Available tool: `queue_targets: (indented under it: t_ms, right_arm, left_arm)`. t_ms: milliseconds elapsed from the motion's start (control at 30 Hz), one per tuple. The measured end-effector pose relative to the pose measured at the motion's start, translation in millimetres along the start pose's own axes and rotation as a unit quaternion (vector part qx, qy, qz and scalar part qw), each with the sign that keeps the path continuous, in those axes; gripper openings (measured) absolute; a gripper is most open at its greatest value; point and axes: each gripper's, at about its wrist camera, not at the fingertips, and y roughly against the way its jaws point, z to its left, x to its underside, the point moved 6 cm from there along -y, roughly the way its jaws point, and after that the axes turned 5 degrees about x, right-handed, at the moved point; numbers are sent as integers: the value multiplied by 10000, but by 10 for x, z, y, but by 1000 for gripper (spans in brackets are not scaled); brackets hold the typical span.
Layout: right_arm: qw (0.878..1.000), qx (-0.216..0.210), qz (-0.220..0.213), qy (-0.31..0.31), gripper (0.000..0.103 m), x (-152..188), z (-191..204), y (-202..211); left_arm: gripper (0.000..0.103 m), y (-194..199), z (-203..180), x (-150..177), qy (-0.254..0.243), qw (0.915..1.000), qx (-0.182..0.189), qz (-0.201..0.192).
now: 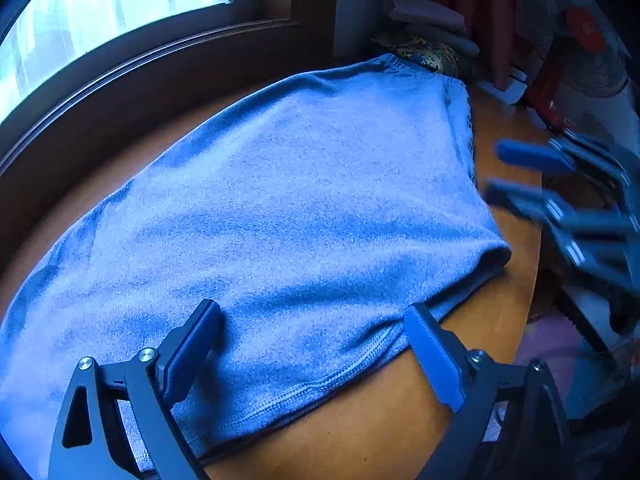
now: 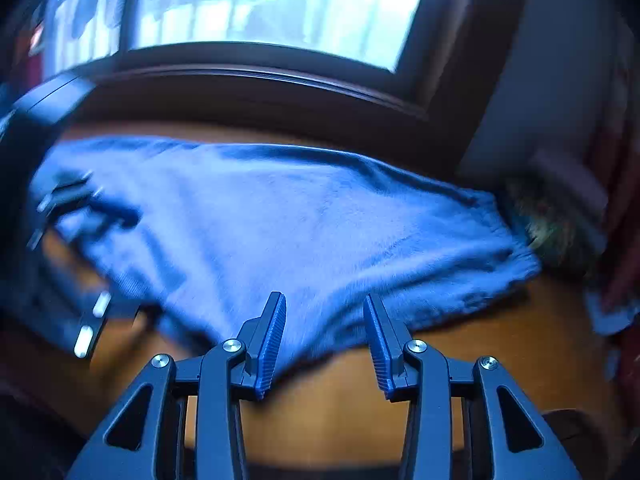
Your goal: Fold clothes
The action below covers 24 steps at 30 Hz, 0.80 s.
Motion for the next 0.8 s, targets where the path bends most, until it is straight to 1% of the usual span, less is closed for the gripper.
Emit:
queue_targets:
  t_ms: [100, 133, 167, 200, 267, 367, 433, 500, 567, 700, 733, 800]
  right_arm:
    - [9989, -196, 354, -227, 42, 93, -43, -239]
    - [9986, -293, 290, -333, 45, 117, -79, -254]
    - [9978, -406, 266, -442, 51, 133, -132, -259]
    - [9967, -519, 294, -545, 55, 149, -186, -271]
    - [9942, -774, 339, -672, 57, 146, -260, -281]
    - [9949, -832, 353, -448, 58, 126, -244, -275]
    - [9947, -862, 426, -377, 58, 101, -245, -271]
    - [9927, -1003, 527, -410, 59, 85, -293, -270]
    - [9919, -1044, 601, -391, 59, 64, -337, -252]
    - [9928, -921, 714, -268, 61, 9, -407, -163]
    - [9934, -859, 720, -242, 62, 40, -409, -122]
    - [9948, -713, 710, -139, 62, 40, -403, -69]
  left_arm:
    - [98, -18, -28, -22, 41, 9999, -75, 67]
    - [98, -17, -38, -29, 66, 9999, -103, 85]
    - [100, -24, -33, -29, 118, 9998, -153, 99]
    - [101, -24, -33, -27, 178, 9996, -194, 121]
    - [102, -25, -37, -26, 284, 9991, -277, 175]
    - [102, -8, -31, -18, 465, 9977, -382, 311]
    - [102, 27, 0, -1, 696, 9955, -474, 428]
    - [102, 52, 25, 12, 973, 9921, -574, 543]
    - [102, 143, 70, 55, 1332, 9875, -668, 514]
    - [102, 346, 195, 254, 2052, 9751, -701, 470]
    - [102, 397, 231, 313, 2219, 9713, -719, 473]
    - [102, 515, 298, 437, 2489, 9640, -821, 455]
